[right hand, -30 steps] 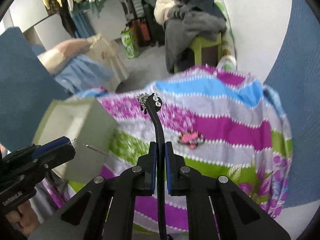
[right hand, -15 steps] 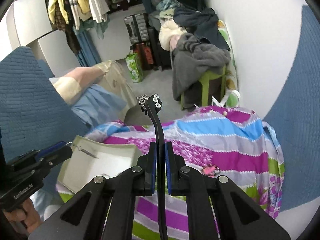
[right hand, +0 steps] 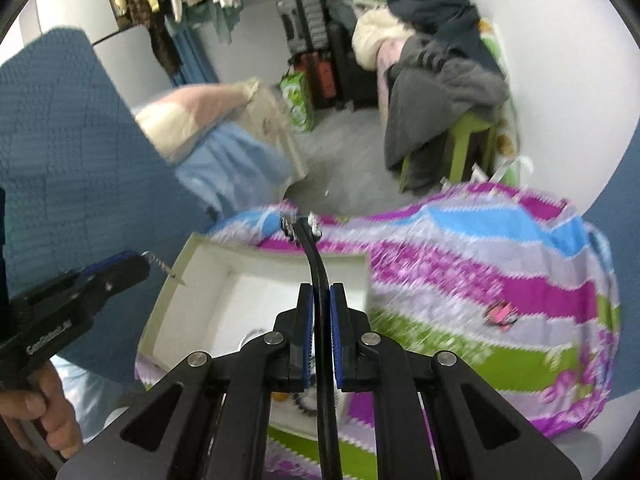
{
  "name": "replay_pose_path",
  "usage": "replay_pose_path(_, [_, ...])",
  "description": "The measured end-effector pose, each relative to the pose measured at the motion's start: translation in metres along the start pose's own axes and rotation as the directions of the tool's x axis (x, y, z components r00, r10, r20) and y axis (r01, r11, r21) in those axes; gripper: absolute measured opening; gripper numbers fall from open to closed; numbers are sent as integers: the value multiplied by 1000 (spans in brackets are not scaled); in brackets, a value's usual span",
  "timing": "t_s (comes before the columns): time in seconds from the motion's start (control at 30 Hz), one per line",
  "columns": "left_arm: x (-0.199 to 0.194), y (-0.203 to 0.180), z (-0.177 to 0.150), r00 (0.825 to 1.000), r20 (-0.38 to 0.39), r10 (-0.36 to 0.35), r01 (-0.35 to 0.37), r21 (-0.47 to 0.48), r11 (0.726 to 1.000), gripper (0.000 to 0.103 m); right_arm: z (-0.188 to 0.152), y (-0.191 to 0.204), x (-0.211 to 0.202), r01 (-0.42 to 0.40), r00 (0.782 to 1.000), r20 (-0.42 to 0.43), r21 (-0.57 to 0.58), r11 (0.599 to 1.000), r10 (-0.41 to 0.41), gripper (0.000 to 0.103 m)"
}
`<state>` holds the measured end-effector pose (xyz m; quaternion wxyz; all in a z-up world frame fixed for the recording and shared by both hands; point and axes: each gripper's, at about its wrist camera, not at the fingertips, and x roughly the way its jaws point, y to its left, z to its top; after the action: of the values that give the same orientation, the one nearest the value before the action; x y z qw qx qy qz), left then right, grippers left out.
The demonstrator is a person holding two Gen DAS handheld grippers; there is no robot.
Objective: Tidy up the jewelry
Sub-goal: 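Carry the hairpin and silver ring into the white box and open both tools, then lift both open tools out of the box toward the pink clip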
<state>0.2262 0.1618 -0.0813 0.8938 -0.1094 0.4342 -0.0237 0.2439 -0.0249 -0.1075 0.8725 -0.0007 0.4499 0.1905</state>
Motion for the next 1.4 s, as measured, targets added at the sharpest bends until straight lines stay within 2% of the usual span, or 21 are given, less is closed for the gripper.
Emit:
replay_pose_path(0.13, [21, 6, -19, 999, -50, 19, -19, 9, 1000, 17, -20, 5, 24, -11, 998, -68, 5, 1000, 11, 6])
replay_pose_path(0.33, [50, 13, -45, 991, -131, 10, -12, -16, 1000, 17, -40, 8, 52, -10, 989, -150, -3, 1000, 9, 6])
replay_pose_path(0.53, [60, 19, -52, 987, -161, 9, -18, -59, 998, 19, -43, 7, 54, -61, 981, -181, 16, 998, 63, 8])
replay_pose_path(0.57, [58, 20, -52, 987, -163, 11, -22, -69, 997, 19, -42, 7, 52, -76, 981, -178, 20, 997, 79, 10])
replay_pose_path(0.6, [55, 20, -51, 988, -155, 14, -27, -77, 997, 20, -40, 7, 49, -89, 980, -175, 20, 996, 91, 16])
replay_pose_path(0.63, [52, 20, -49, 989, -148, 16, -28, -81, 996, 28, -38, 8, 45, -104, 980, -168, 15, 994, 105, 21])
replay_pose_path(0.67, [47, 18, -47, 991, -135, 20, -31, -85, 996, 43, -36, 8, 40, -114, 981, -157, 7, 993, 114, 28])
replay_pose_path(0.73, [34, 15, -43, 994, -101, 40, -49, -86, 995, 58, -31, 11, 28, -117, 985, -130, -24, 993, 113, 28])
replay_pose_path(0.87, [8, 2, -33, 999, -31, 40, -43, -77, 996, 64, -20, 10, -1, -126, 991, -51, -63, 990, 123, 28])
replay_pose_path(1.03, [-18, -15, -24, 999, 45, 16, -12, -92, 996, 65, -6, -7, -35, -103, 993, 52, -83, 991, 108, 30])
replay_pose_path(1.2, [-21, -43, -22, 997, 74, -14, 20, -88, 996, 65, -1, -34, -61, -47, 988, 143, -96, 994, 61, 31])
replay_pose_path(1.3, [-19, -64, -23, 996, 87, -30, 37, -72, 997, 65, -4, -56, -68, -24, 984, 174, -82, 996, 38, 31])
replay_pose_path(1.4, [-12, -87, -25, 992, 96, -76, 81, -49, 996, 65, -9, -87, -73, 0, 980, 197, -47, 999, 9, 31])
